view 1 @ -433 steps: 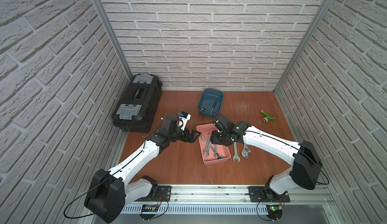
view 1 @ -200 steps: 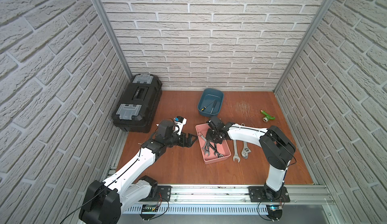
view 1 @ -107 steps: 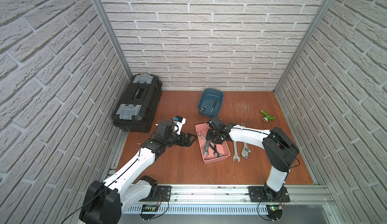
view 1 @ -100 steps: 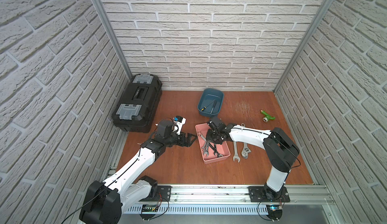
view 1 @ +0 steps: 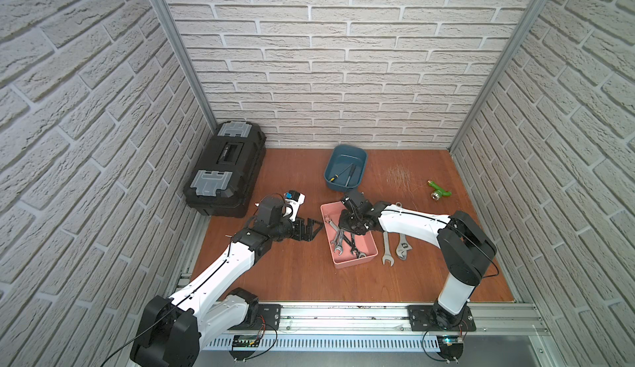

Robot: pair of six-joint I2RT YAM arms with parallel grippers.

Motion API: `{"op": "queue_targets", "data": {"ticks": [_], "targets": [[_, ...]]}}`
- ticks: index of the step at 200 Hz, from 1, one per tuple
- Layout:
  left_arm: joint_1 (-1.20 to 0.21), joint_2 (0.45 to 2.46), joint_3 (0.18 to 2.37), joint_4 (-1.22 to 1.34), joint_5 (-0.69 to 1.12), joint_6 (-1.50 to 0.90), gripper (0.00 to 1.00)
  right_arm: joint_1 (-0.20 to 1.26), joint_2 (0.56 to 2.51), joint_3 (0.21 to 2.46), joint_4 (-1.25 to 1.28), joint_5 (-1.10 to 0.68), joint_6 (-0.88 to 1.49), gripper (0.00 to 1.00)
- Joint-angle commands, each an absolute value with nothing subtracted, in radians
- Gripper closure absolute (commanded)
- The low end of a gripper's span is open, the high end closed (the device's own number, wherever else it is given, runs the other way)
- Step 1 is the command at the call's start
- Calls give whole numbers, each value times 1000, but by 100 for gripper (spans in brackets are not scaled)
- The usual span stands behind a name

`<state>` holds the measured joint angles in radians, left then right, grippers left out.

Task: Take out the wrench from the storage box
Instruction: Pick up the wrench from the storage box.

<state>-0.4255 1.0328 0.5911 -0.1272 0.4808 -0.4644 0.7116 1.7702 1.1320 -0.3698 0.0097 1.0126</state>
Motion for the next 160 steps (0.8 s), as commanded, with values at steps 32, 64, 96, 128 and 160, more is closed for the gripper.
{"op": "queue_targets", "data": {"ticks": [32,64,96,128,160], "targets": [[-418,1055,596,-84,499,-449,2,719,1685,1175,-409,71,955,95],[-418,1071,600,-75,505,-449,2,717,1688,1175,-417,61,946,95],[-419,1083,609,-72,508,-446,2,718,1689,1166,-418,54,944,95],[-419,1092,607,-65,511,-446,2,716,1662,1187,-446,75,911,96],[-418,1101,609,-58,515,-442,2,712,1627,1177,-466,78,910,96]]}}
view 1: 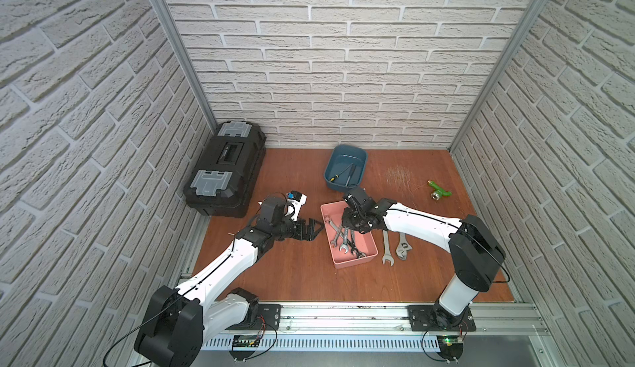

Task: Take out the wrench from the storage box
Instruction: Pick up the wrench from the storage box, then place the wrench at the center of the board.

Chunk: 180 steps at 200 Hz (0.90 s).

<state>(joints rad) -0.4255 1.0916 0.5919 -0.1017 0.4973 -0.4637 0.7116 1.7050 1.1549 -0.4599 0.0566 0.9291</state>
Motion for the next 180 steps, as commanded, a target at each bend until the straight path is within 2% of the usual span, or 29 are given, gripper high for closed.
{"op": "queue_targets", "data": {"ticks": [1,86,180], "targets": [[-418,1101,609,-58,515,-441,2,712,1625,1177,-469,79,909,96],[-408,1135,634,-49,544,-432,2,630,1437,1233,-695,97,791,96],[-391,1194,679,-47,593,-409,2,274,1274,1163,-963,11,442,96]]}}
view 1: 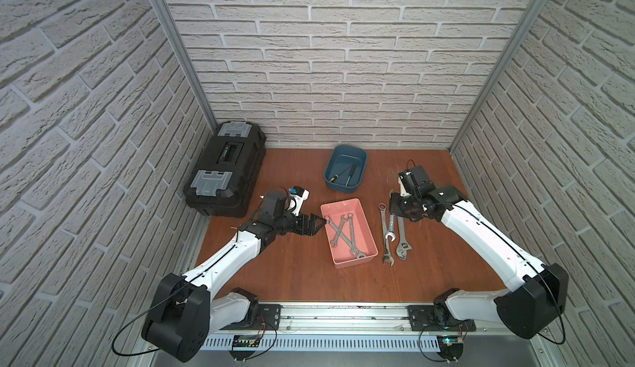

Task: Take out the wrench from the storage box
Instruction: Place the wrench at the center of the board.

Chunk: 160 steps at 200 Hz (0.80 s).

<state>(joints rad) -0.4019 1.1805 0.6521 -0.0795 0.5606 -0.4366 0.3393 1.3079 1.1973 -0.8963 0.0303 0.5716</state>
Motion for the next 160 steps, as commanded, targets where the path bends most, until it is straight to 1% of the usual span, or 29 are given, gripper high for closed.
{"op": "queue_targets", "data": {"ticks": [1,34,82,137,160], "targets": [[-392,1195,679,-47,594,-409,2,271,1274,1160,-963,11,439,96],[-378,1206,683,-49,611,-402,2,156,1283,1083,-943,5,339,96],[-356,1209,673,-54,629,-393,2,-11,1391,1000,-869,-12,219,96],[-328,1217,660,-42,646,-393,2,-81,1569,1016,-795,-17,178,96],[-324,1227,652,-32,650,-393,2,-84,1647,1048,-787,-33,169,96]]}}
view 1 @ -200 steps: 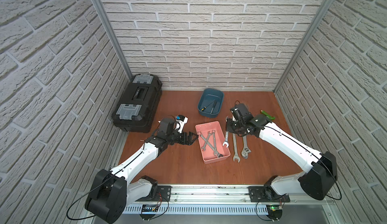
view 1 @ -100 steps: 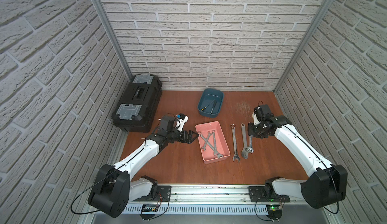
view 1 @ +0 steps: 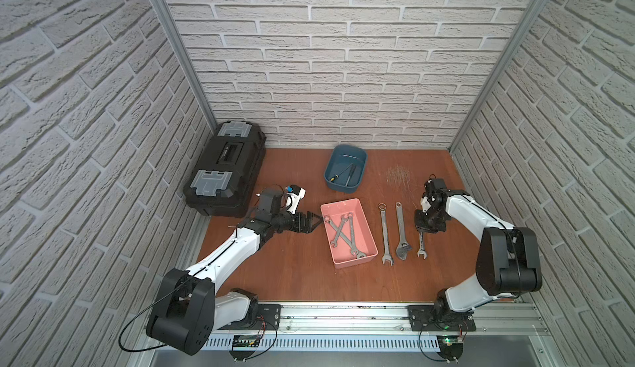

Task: Take out the wrench from the storage box
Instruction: Place the wrench at the center of the board.

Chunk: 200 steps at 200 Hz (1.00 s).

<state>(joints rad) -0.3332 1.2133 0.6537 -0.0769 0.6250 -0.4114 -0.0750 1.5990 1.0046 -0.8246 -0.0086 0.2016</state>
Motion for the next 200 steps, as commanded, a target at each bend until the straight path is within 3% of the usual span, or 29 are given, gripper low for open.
{"op": "queue_targets", "data": {"ticks": [1,89,148,200], "targets": [[-323,1228,652,-31,650,-393,2,-84,1649,1049,-786,-32,167,96],[-314,1261,649,0,653,-403,2,-87,1781,1101,-766,-11,132,92],[-314,1253,659,-17,644,-404,2,-84,1770,1114,-777,-54,139,69],[-314,1251,695,-56,643,-394,2,-61,1690,1166,-839,-62,149,63]]}}
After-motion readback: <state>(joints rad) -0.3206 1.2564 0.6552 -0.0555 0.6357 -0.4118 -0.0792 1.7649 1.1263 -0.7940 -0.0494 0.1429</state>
